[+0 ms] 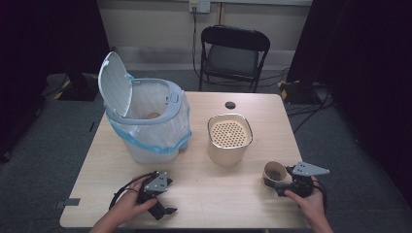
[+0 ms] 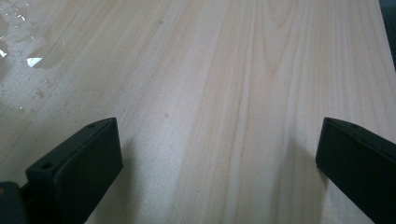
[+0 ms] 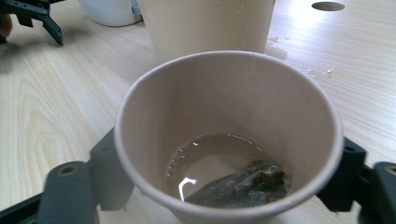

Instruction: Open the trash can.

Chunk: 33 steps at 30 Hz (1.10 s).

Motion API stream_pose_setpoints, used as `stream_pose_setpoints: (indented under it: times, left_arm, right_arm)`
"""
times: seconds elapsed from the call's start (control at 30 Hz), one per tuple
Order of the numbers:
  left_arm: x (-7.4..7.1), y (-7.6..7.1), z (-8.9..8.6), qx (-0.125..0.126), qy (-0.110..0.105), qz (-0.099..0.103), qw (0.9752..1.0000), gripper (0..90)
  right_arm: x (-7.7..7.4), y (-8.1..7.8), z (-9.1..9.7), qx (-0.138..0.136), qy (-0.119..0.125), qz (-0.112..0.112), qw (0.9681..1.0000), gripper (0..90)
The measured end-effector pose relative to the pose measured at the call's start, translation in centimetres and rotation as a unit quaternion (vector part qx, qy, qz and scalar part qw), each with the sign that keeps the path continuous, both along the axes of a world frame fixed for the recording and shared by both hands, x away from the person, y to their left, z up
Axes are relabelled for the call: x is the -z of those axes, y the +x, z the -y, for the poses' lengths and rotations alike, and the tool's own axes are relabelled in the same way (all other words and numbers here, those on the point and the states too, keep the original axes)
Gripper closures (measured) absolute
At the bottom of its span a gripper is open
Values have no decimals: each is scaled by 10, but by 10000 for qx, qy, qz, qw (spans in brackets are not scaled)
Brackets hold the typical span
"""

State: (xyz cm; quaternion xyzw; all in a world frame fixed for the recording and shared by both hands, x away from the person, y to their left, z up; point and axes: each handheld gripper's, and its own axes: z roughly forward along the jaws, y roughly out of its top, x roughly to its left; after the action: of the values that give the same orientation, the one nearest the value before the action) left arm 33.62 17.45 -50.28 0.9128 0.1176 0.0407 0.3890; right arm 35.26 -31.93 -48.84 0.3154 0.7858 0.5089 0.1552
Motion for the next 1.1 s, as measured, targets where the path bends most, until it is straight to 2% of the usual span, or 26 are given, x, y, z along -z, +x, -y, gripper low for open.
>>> stream_pose_setpoints:
  times: [0.43, 0.67, 1.1]
  left_arm:
    - [0, 0, 0, -8, 14, 10, 10000, 0]
    - [0, 0, 0, -7, -14, 20, 10000, 0]
    - [0, 0, 0, -8, 13, 17, 10000, 0]
  right_arm:
    - [2, 2, -5, 25, 82, 5, 10000, 245]
    - [0, 1, -7, 34, -7, 19, 10000, 254]
    - [-18, 6, -6, 204, -315, -13, 9993, 263]
